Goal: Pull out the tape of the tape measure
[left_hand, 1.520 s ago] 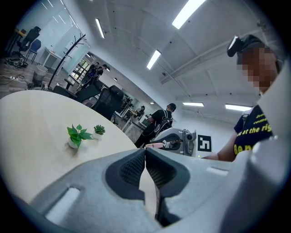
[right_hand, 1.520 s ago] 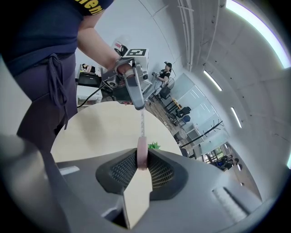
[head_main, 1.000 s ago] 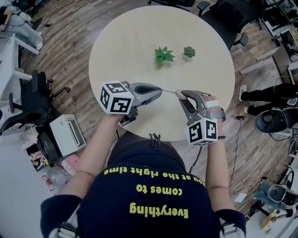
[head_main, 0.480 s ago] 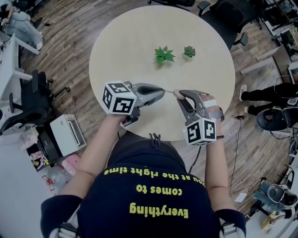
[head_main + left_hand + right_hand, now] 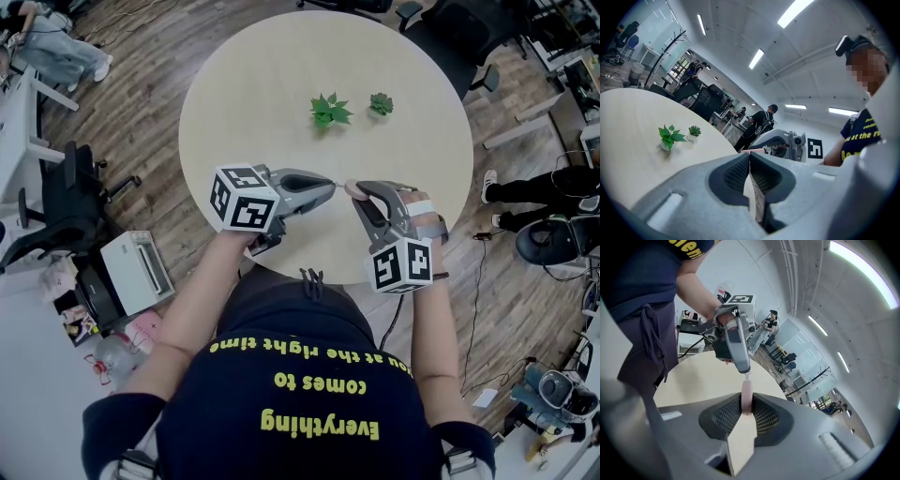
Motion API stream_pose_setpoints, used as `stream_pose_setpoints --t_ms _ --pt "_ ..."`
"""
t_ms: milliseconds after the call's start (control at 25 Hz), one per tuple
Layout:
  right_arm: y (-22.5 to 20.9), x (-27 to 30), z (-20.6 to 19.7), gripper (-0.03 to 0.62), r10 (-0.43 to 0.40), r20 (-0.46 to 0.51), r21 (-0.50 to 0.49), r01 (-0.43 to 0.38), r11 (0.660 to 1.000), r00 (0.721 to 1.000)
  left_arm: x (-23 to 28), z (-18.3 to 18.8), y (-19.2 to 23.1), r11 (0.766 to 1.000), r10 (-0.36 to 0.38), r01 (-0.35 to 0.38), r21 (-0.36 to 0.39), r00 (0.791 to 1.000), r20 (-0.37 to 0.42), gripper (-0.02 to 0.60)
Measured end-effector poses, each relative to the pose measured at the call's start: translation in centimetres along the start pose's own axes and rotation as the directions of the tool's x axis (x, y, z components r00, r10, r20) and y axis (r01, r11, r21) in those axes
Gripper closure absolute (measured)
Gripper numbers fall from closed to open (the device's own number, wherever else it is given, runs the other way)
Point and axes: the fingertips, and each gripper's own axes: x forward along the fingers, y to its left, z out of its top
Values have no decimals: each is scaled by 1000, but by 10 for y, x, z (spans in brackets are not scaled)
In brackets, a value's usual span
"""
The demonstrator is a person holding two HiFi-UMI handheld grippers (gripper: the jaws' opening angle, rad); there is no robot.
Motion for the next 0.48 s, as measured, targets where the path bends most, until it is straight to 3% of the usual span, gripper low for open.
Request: stream_pose_setpoints --t_ms 480 --pt "4 2 6 511 8 11 -10 -8 1000 1000 3 -2 -3 1000 -11 11 -3 1000 -8 574"
